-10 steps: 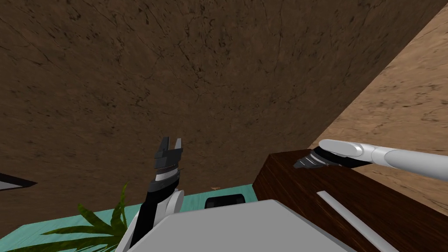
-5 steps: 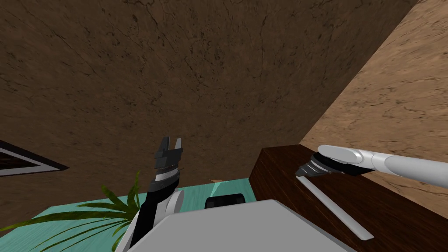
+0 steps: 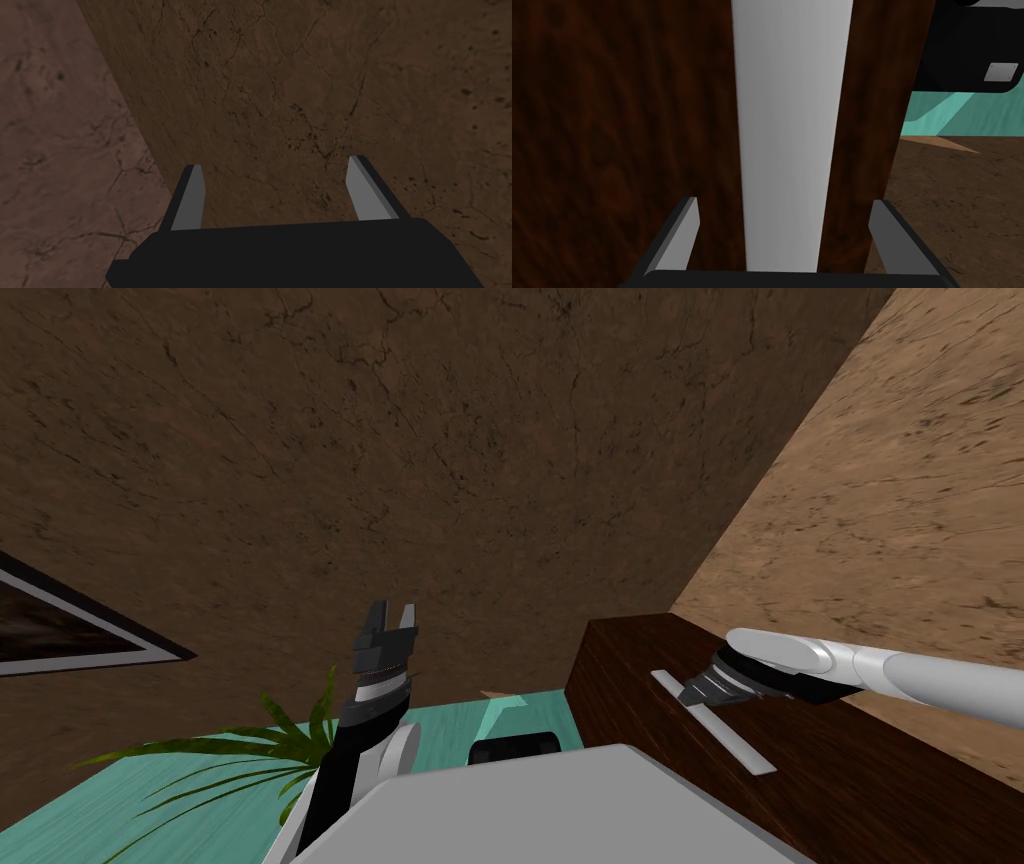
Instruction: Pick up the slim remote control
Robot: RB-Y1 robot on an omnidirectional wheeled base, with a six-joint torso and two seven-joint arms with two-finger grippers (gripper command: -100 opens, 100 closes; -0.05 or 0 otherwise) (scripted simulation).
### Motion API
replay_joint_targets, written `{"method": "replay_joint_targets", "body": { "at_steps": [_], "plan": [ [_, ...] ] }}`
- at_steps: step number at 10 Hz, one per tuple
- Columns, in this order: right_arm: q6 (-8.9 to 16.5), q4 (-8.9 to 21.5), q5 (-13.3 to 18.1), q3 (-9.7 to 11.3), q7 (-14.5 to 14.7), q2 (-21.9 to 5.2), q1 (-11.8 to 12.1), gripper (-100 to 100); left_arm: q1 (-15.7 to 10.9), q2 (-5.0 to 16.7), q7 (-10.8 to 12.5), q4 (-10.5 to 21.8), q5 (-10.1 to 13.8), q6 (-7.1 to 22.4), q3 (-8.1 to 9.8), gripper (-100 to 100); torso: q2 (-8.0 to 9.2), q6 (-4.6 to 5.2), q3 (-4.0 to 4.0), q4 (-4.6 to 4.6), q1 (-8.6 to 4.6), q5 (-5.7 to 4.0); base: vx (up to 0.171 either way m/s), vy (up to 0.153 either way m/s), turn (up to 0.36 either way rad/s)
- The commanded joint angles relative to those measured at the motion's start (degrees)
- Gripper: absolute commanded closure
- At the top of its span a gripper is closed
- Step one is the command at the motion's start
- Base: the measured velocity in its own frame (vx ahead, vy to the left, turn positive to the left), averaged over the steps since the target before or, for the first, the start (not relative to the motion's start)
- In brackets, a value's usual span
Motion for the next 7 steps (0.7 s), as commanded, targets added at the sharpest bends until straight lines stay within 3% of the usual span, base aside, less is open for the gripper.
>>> {"method": "replay_joint_targets", "body": {
  "at_steps": [1,6,7],
  "plan": [
    [-1.0,2.9,-2.0,0.0,2.9,1.4,0.6,-100,0.0,0.0,0.0,0.0,0.0,0.0,0.00,0,0.00,0.00,0.00,0.00,0.00,0.00,0.017,0.046,0.092],
    [-2.0,10.0,-4.0,-0.1,9.2,2.9,1.2,-100,0.0,0.0,0.0,0.0,0.0,0.0,0.00,0,-0.35,-0.01,-0.21,-0.09,0.25,0.07,0.033,0.043,0.034],
    [-2.0,10.0,-4.0,-0.1,9.2,2.9,1.2,-100,0.0,0.0,0.0,0.0,0.0,0.0,0.00,0,-0.27,-0.02,-0.17,-0.07,0.18,0.07,0.000,0.000,0.000]
  ]
}}
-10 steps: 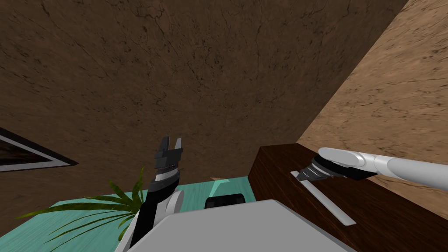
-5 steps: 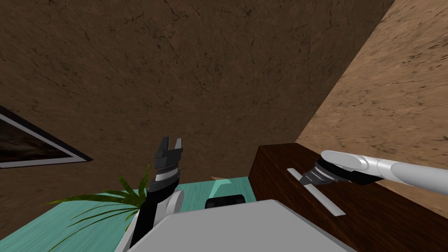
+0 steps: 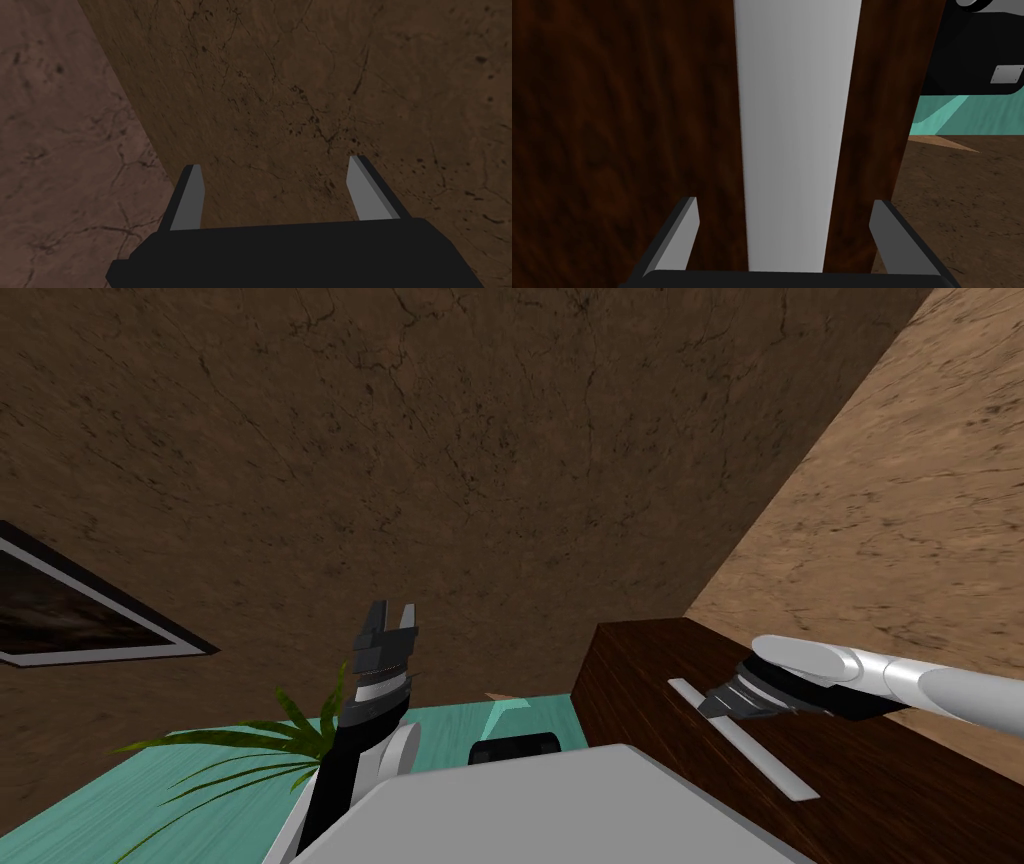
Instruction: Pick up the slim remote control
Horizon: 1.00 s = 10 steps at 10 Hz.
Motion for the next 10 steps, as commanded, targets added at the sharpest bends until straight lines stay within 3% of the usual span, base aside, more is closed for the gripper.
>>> {"method": "replay_joint_targets", "body": {
  "at_steps": [1,3,4,6,7,9,10],
  "plan": [
    [-1.4,2.9,-1.6,0.1,2.9,1.9,0.0,-100,0.0,0.0,0.0,0.0,0.0,0.0,0.00,0,0.00,0.00,0.00,0.00,0.00,0.00,0.016,0.041,0.110],
    [-1.4,5.9,-1.6,0.1,4.9,1.9,0.0,-100,0.0,0.0,0.0,0.0,0.0,0.0,0.00,0,-0.08,0.01,-0.04,-0.02,0.13,0.03,0.027,0.039,0.014],
    [-2.4,7.6,-3.6,0.1,7.0,3.4,0.7,-100,0.0,0.0,0.0,0.0,0.0,0.0,0.00,0,-0.06,0.01,-0.03,-0.01,0.08,0.02,0.039,0.049,0.071],
    [-2.4,10.9,-3.6,0.1,9.6,3.4,0.7,-100,0.0,0.0,0.0,0.0,0.0,0.0,0.00,0,-0.12,-0.01,-0.07,-0.03,0.15,0.04,0.028,0.038,0.034],
    [-3.4,13.0,-5.6,0.0,11.5,4.8,1.3,-100,0.0,0.0,0.0,0.0,0.0,0.0,0.00,0,-0.07,0.01,-0.04,-0.02,0.08,0.03,0.028,0.047,0.086],
    [-3.4,15.8,-5.6,0.0,14.2,4.8,1.3,-100,0.0,0.0,0.0,0.0,0.0,0.0,0.00,0,-0.11,0.00,-0.06,-0.02,0.16,0.04,0.030,0.040,0.024],
    [-4.4,18.1,-7.5,0.0,16.4,6.2,1.9,-100,0.0,0.0,0.0,0.0,0.0,0.0,0.00,0,-0.07,0.01,-0.04,-0.02,0.08,0.03,0.038,0.038,0.085]
  ]
}}
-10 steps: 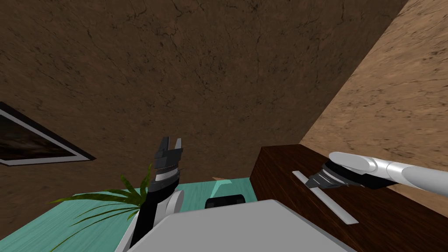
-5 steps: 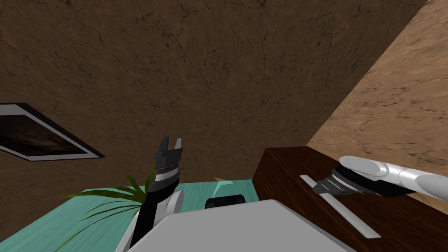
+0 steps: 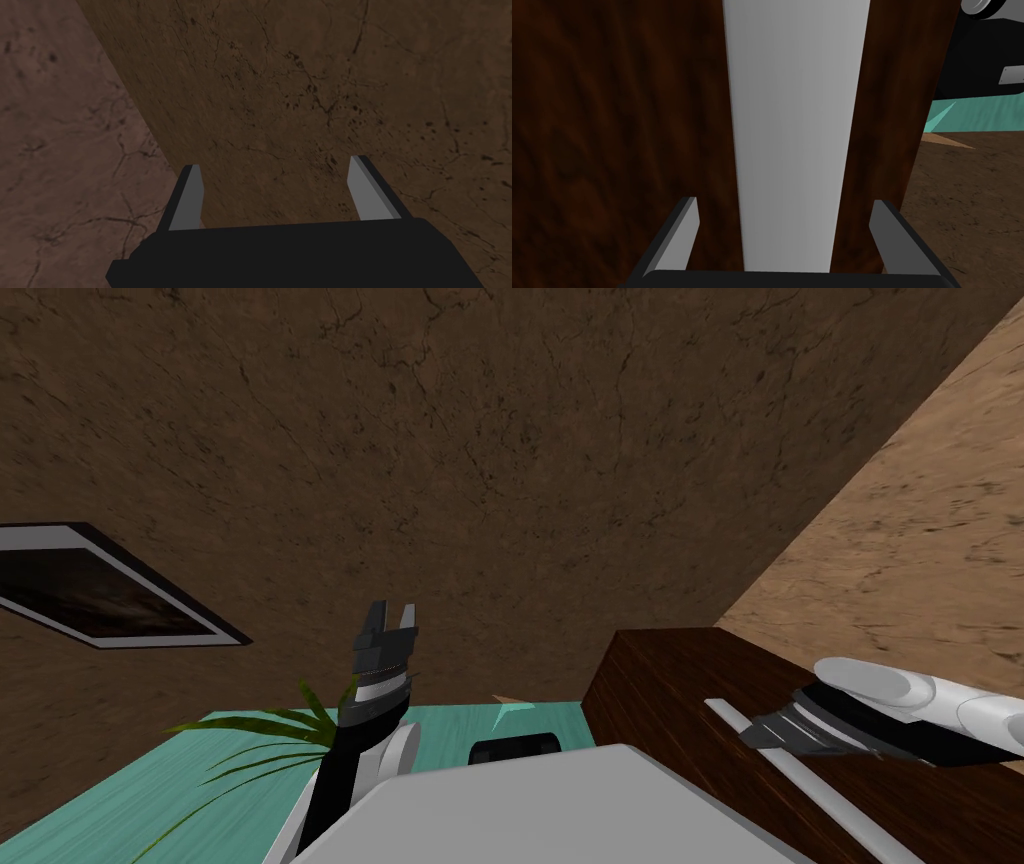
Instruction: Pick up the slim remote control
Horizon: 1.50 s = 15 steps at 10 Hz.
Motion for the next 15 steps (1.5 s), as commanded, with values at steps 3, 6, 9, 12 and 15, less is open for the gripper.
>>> {"method": "replay_joint_targets", "body": {
  "at_steps": [3,6,9,12,15],
  "plan": [
    [-1.3,6.0,-3.2,-0.2,5.7,1.6,1.5,-100,0.0,0.0,0.0,0.0,0.0,0.0,0.00,0,0.05,0.03,0.03,0.01,-0.03,0.02,0.031,0.041,0.053],
    [-2.3,10.5,-5.2,-0.3,10.2,3.0,2.1,-100,0.0,0.0,0.0,0.0,0.0,0.0,0.00,0,0.07,0.03,0.04,0.01,-0.02,0.02,0.030,0.039,0.032],
    [-3.3,15.5,-7.2,-0.3,14.5,4.4,2.7,-100,0.0,0.0,0.0,0.0,0.0,0.0,0.00,0,0.05,0.03,0.02,0.01,-0.04,0.02,0.031,0.035,0.047],
    [-3.3,18.2,-7.2,-0.3,17.3,4.4,2.7,-100,0.0,0.0,0.0,0.0,0.0,0.0,0.00,0,0.06,0.03,0.03,0.01,-0.02,0.03,0.021,0.026,0.016],
    [-4.4,22.0,-8.7,-0.2,20.5,5.9,2.9,-100,0.0,0.0,0.0,0.0,0.0,0.0,0.00,0,0.03,0.03,0.01,0.01,0.02,0.04,0.027,0.032,0.050]
  ]
}}
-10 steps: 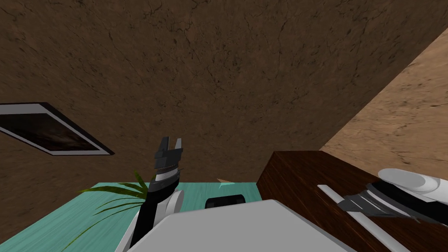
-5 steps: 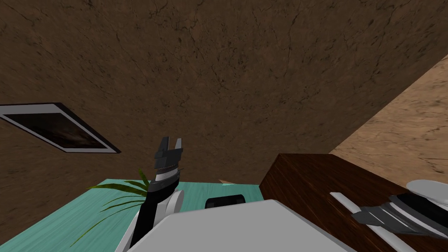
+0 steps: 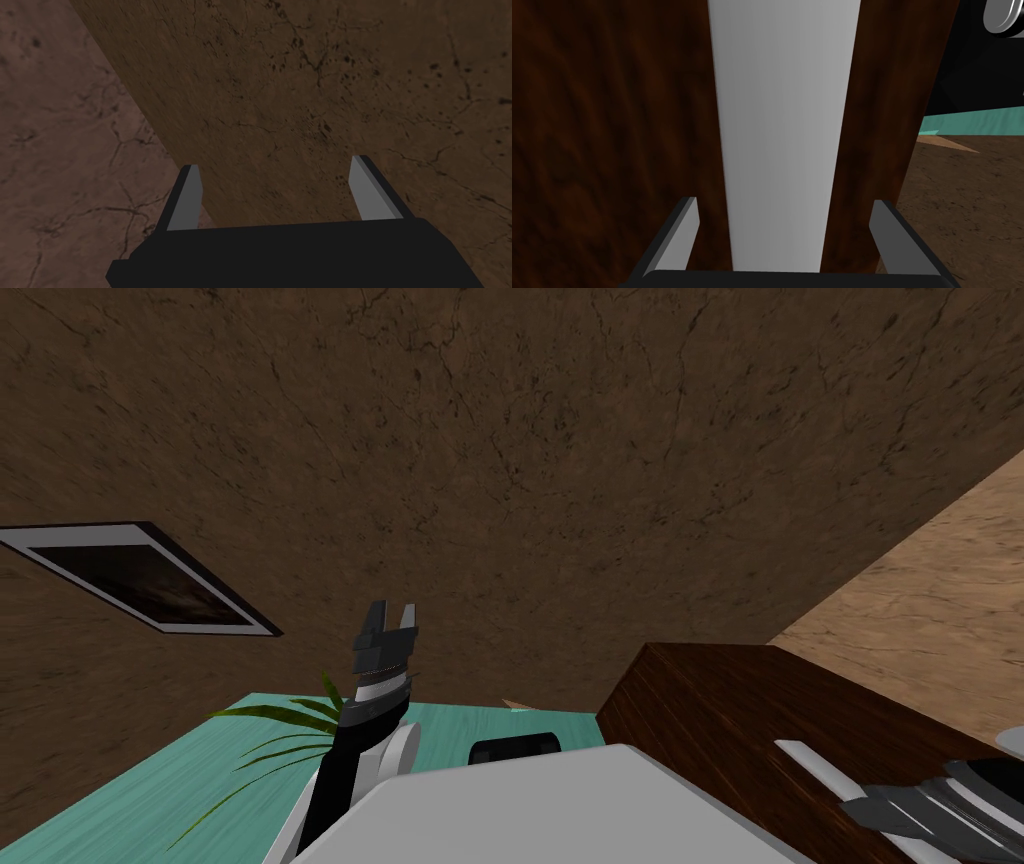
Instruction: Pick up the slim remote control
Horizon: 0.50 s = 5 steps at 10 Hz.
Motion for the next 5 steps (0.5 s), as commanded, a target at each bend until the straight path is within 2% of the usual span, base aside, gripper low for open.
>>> {"method": "replay_joint_targets", "body": {
  "at_steps": [1,5],
  "plan": [
    [0.0,0.0,0.0,0.0,0.0,0.0,0.0,100,0.0,0.0,0.0,0.0,0.0,0.0,0.00,0,0.00,0.00,0.00,0.00,0.00,0.00,0.000,0.000,0.000],
    [0.0,0.0,0.0,0.0,0.0,0.0,0.0,100,0.0,0.0,0.0,0.0,0.0,0.0,0.00,0,0.07,0.01,0.05,0.02,-0.07,-0.02,0.000,0.000,0.000]
  ]
}}
